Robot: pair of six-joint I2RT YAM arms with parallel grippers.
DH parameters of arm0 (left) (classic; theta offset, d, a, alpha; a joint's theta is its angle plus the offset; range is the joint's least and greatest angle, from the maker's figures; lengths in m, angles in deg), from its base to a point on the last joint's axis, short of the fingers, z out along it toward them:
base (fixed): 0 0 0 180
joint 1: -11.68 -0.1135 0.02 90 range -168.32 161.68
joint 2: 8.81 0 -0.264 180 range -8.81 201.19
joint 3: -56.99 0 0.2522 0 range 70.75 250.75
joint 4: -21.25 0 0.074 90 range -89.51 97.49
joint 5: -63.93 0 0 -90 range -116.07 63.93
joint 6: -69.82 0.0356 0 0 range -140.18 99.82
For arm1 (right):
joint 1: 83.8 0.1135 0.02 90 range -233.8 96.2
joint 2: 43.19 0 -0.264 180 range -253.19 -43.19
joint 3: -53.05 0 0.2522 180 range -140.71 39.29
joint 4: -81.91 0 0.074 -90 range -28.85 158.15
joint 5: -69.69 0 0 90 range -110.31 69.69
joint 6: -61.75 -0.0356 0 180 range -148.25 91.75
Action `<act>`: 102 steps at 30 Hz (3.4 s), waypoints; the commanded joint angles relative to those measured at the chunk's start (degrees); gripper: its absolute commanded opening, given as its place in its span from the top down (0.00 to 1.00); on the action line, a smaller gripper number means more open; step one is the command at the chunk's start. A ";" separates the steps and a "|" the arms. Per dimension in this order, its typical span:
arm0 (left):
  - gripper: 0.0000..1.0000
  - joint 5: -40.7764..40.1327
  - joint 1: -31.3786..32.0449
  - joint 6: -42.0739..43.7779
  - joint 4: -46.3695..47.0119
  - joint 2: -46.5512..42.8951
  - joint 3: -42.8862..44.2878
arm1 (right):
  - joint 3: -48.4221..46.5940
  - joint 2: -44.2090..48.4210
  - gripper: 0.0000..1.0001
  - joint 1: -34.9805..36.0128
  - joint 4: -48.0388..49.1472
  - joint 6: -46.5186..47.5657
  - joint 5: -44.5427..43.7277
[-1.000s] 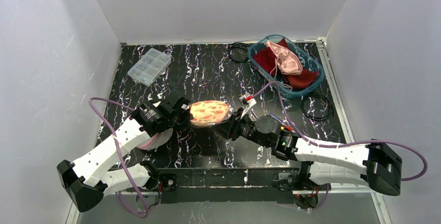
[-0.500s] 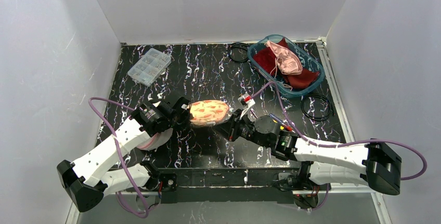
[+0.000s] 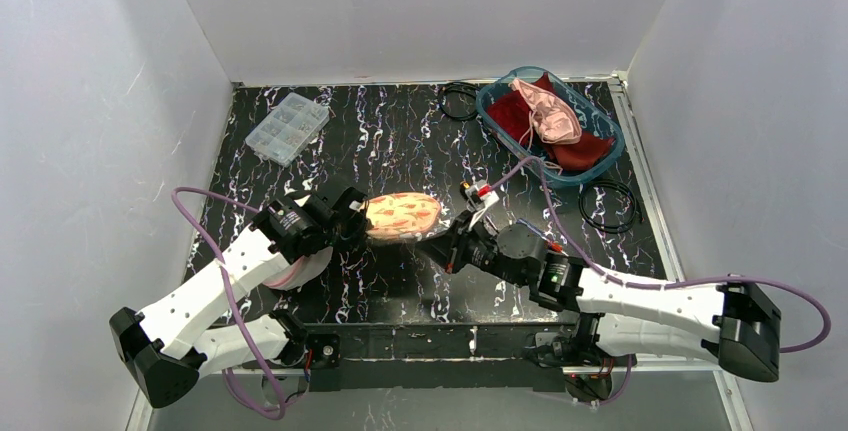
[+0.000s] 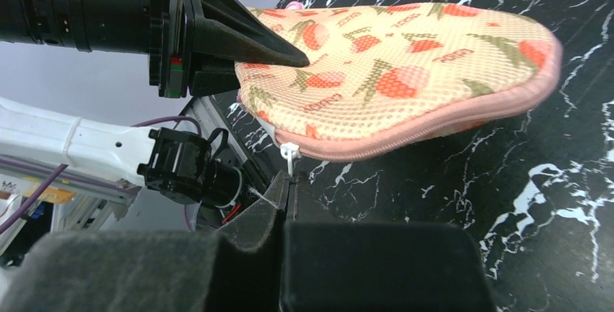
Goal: Unzip the laundry bag and remove the bra
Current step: Unzip the laundry bag at the center of the board.
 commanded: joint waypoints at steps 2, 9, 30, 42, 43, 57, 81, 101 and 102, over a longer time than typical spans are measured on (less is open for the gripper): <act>1.00 -2.59 -0.11 1.54 -1.58 -1.42 -0.98 | 0.50 5.02 0.99 0.08 -5.42 1.47 -6.82; 1.00 -0.28 -0.12 7.00 3.40 -0.71 -3.04 | 1.98 7.69 0.99 0.09 -11.26 1.13 -10.12; 0.91 20.69 -1.21 60.02 47.55 11.19 -12.72 | 10.60 15.87 0.99 0.17 -19.41 3.97 -1.86; 0.05 21.52 -1.06 47.48 50.39 1.78 -30.66 | 14.00 7.49 0.99 2.96 -6.73 -2.30 -1.32; 0.04 21.86 -0.95 45.75 49.33 0.11 -31.89 | 13.83 6.98 0.99 3.20 -6.27 -2.48 -1.42; 0.03 14.10 8.56 27.16 44.58 -13.09 -37.63 | 10.84 -2.64 0.99 6.48 3.48 -4.52 -2.07; 0.89 7.74 9.13 23.59 44.10 -7.89 -35.40 | 8.83 -4.03 0.99 8.95 0.84 -3.26 -4.28; 1.00 11.24 7.70 31.09 47.51 -6.28 -36.26 | 13.28 8.34 0.99 9.21 -19.09 -7.43 -16.38; 1.00 12.58 6.94 32.27 48.32 -5.37 -36.13 | 13.35 9.00 0.99 9.18 -20.44 -7.55 -16.99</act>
